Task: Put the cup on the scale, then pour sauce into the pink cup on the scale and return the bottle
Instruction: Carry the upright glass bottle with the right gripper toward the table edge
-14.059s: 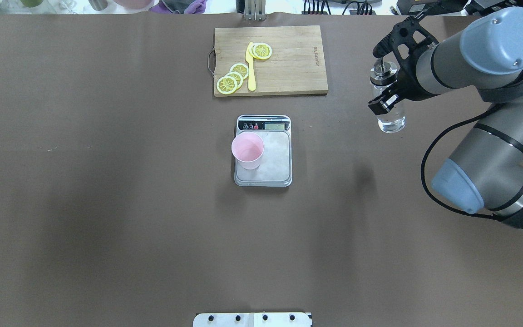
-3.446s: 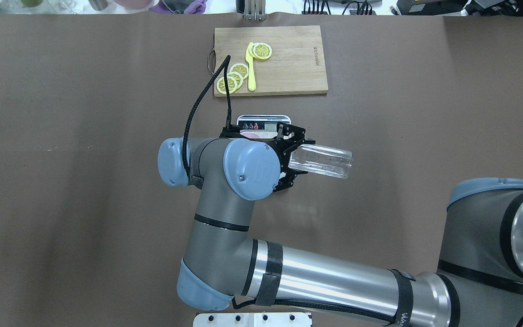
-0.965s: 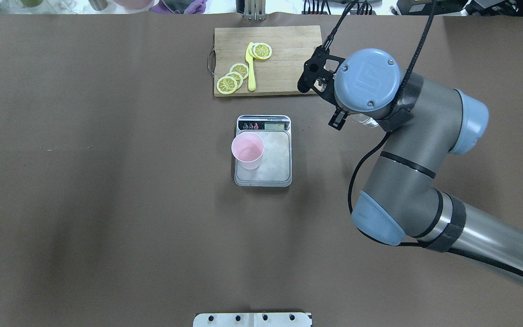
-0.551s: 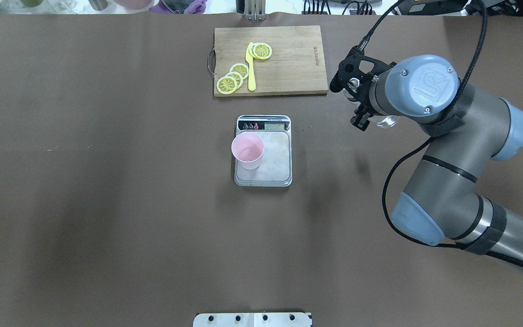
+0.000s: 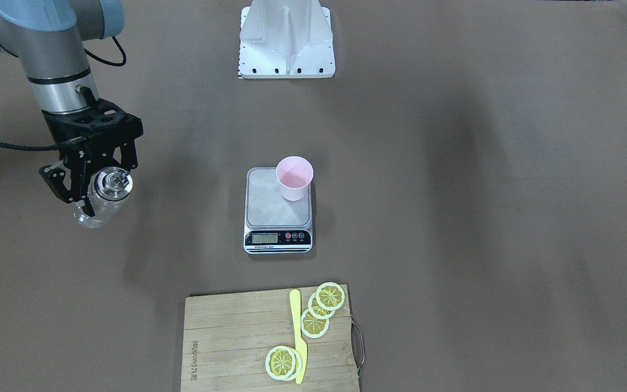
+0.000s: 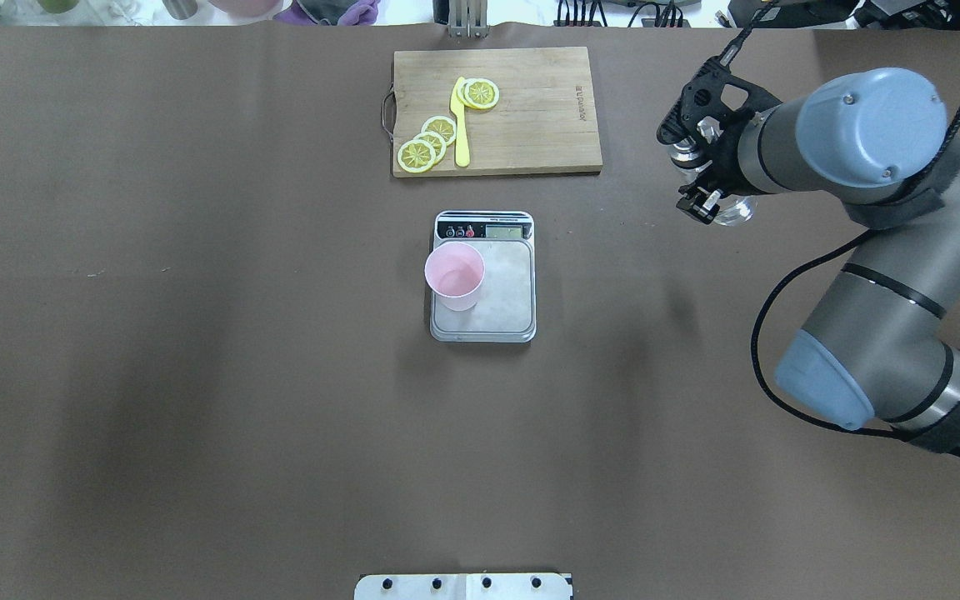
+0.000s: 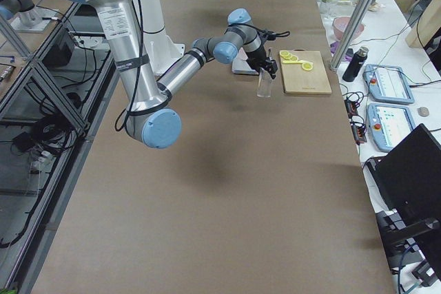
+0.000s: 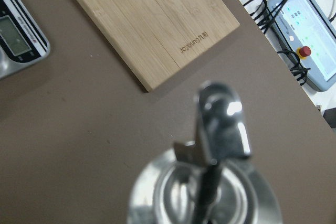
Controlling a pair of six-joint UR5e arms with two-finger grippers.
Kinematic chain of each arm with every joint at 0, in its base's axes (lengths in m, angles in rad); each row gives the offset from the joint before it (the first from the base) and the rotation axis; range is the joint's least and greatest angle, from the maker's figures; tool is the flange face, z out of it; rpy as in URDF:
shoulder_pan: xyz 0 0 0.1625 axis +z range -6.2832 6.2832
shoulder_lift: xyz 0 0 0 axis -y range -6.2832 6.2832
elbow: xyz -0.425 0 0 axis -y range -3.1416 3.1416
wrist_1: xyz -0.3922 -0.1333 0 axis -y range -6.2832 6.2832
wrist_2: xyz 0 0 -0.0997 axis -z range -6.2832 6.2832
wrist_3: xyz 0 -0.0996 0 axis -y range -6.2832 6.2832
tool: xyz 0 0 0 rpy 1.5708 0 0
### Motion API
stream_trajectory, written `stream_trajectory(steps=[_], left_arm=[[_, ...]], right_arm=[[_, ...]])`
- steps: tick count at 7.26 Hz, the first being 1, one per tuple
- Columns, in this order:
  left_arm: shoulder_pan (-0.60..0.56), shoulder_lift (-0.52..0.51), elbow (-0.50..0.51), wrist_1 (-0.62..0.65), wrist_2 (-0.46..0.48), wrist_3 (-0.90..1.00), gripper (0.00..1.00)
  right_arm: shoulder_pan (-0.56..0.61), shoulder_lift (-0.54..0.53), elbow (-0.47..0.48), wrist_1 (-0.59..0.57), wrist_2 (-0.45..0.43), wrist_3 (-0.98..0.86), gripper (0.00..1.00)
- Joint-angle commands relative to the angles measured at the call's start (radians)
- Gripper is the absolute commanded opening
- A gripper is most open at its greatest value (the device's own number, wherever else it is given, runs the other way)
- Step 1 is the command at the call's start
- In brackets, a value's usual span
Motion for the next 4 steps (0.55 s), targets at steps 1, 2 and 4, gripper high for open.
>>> stream_trajectory(steps=[1,2,4], left_arm=[[0.0,0.0,-0.002,0.001,0.001,0.005,0.99],[0.0,0.002,-0.006,-0.001,0.004,0.007,0.99],[0.0,-0.001,-0.015,-0.004,0.094,0.013,0.99]], right_arm=[[0.055,-0.084,-0.008,0.036,0.01,0.036,0.33],[0.079,-0.102,-0.021,0.036,0.016,0.051,0.33],[0.121,-0.13,-0.031,0.042,0.089,0.1,0.34]])
